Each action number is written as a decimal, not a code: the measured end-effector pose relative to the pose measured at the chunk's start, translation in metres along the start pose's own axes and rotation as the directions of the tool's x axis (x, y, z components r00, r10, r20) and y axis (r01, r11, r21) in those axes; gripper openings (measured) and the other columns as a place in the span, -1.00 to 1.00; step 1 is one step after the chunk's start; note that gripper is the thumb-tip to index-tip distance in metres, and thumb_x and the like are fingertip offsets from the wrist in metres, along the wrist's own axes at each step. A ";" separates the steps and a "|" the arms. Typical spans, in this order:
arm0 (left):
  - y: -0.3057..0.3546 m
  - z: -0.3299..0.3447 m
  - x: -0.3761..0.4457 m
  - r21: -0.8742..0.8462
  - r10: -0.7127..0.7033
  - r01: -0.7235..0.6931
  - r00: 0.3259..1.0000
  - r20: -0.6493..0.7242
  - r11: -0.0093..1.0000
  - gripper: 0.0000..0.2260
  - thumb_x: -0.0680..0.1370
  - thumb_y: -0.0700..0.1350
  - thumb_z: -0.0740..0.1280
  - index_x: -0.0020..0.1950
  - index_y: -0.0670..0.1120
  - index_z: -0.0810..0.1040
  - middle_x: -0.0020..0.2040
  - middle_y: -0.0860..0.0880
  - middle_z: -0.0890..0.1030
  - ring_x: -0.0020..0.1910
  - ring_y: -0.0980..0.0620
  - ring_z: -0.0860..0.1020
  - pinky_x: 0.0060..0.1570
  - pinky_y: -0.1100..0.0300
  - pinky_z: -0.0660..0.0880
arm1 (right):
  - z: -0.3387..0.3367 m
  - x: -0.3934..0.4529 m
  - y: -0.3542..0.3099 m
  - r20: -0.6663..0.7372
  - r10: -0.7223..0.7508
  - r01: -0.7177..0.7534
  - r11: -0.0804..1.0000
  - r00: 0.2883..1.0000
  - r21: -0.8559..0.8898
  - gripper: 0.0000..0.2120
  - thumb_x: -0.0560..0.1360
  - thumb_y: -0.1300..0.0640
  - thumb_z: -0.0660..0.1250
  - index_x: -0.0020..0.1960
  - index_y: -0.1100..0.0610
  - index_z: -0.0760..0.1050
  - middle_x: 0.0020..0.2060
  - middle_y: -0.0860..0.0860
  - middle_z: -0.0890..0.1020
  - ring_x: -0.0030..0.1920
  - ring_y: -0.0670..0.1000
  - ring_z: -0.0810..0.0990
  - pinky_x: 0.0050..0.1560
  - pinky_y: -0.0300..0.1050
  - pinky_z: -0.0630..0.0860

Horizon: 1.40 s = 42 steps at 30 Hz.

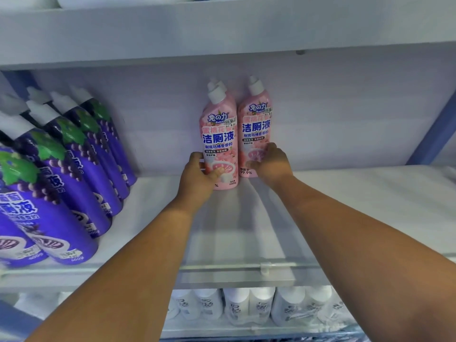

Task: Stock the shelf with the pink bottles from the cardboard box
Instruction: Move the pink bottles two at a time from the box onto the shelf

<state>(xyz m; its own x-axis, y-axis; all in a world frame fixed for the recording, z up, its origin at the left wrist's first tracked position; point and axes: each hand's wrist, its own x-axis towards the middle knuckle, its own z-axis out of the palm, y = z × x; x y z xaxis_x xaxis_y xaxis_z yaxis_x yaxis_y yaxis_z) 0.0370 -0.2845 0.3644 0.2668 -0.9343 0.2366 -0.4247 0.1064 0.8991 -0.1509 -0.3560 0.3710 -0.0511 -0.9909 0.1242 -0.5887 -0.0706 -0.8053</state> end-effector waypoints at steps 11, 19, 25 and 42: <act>-0.006 0.004 0.001 -0.018 0.007 -0.006 1.000 0.023 1.000 -0.65 0.53 -0.11 0.46 0.22 0.04 0.39 0.19 0.03 0.56 0.11 -0.01 0.60 -0.14 0.26 0.54 | 0.005 0.006 0.004 0.021 0.014 -0.013 1.000 1.000 -0.020 -0.46 0.42 0.12 0.54 0.28 0.20 0.37 0.18 0.06 0.60 0.12 0.08 0.61 0.05 -0.13 0.51; -0.005 -0.003 -0.021 0.301 0.009 -0.049 0.991 0.131 0.953 -0.46 0.42 0.15 0.39 0.31 -0.08 0.44 0.22 -0.08 0.57 0.17 -0.07 0.59 0.11 0.06 0.59 | -0.004 -0.040 0.011 0.133 -0.018 0.053 0.961 0.991 -0.270 -0.38 0.42 -0.26 0.31 0.34 0.09 0.40 0.17 0.11 0.61 0.16 0.17 0.61 0.11 -0.05 0.54; 0.012 -0.016 -0.049 0.713 -0.012 -0.099 0.989 0.149 0.695 -0.32 0.52 0.30 0.26 0.55 -0.02 0.27 0.50 -0.12 0.35 0.47 -0.18 0.33 0.40 -0.08 0.36 | -0.028 -0.094 -0.002 0.206 -0.045 0.162 0.786 0.977 -0.596 -0.20 0.43 -0.45 0.07 0.55 -0.08 0.21 0.52 -0.01 0.31 0.52 0.08 0.24 0.43 0.09 0.34; 0.060 -0.057 -0.259 0.752 0.065 -0.218 0.972 0.227 0.622 -0.44 0.58 0.22 0.27 0.54 0.05 0.36 0.57 -0.07 0.29 0.56 -0.03 0.21 0.52 0.09 0.16 | -0.073 -0.320 0.012 0.294 -0.182 0.334 0.698 0.938 -0.634 -0.30 0.61 -0.29 0.04 0.63 0.04 0.01 0.62 0.09 0.07 0.61 0.14 0.01 0.55 0.15 0.10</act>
<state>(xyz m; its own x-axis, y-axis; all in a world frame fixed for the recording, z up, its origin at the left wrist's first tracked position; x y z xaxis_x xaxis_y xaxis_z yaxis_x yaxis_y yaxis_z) -0.0084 -0.0173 0.3780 0.0349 -0.9782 0.2045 -0.9731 0.0134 0.2302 -0.2004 -0.0319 0.3639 0.2962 -0.9506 0.0931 -0.9392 -0.3076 -0.1528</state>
